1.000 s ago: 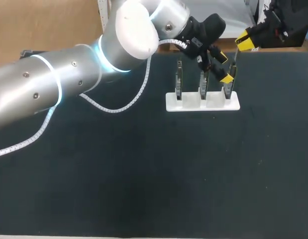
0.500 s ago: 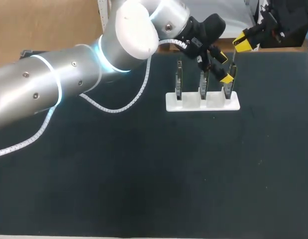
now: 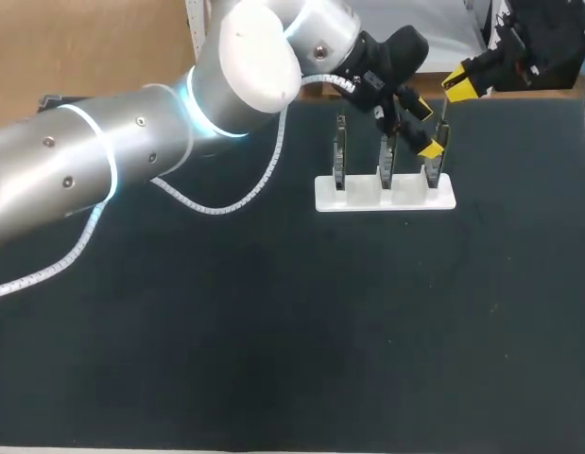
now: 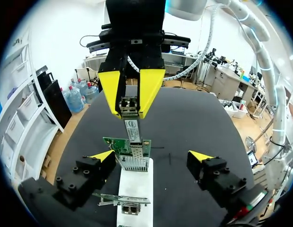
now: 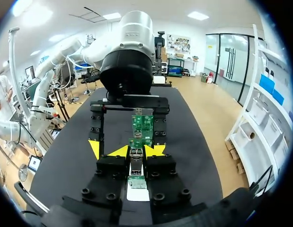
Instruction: Pick up the optical module with the left hand, and insert it into the network port with the right hand.
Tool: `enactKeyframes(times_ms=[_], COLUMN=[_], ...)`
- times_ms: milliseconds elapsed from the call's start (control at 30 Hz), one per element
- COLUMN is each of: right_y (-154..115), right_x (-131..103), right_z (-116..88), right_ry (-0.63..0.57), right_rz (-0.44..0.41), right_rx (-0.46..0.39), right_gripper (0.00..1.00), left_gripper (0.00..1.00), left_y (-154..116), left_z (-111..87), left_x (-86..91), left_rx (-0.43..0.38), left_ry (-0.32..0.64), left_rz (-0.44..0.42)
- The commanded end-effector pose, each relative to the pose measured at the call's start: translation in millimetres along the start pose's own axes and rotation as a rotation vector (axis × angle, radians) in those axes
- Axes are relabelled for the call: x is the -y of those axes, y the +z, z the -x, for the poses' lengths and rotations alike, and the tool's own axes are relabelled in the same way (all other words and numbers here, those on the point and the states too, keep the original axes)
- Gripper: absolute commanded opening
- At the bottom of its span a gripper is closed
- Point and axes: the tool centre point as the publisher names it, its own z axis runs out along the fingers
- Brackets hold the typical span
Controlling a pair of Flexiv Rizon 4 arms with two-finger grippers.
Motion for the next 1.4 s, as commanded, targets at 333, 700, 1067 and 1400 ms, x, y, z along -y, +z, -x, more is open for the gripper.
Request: enactKeyframes(times_ms=[333,700,1067,1400], right_y=[5,9,13,14], right_x=[-1,-1,0,2], right_z=[-4,-10,-16,-19], right_ry=[-0.007,0.004,0.022,0.038], right_rz=[0.006,0.005,0.011,0.008], right_rx=[-0.004,-0.015,-0.01,0.003], right_gripper=[0.0,0.0,0.0,0.0], left_gripper=[1.0,1.0,1.0,1.0], left_y=[0,0,0,0], left_z=[1.3,1.3,1.3,1.3], left_x=[-1.0,-1.0,-1.0,-1.0], left_rx=[-0.006,-0.006,-0.006,-0.006], left_ry=[-0.002,-0.002,-0.002,-0.002], left_rz=[-0.002,-0.002,-0.002,-0.002])
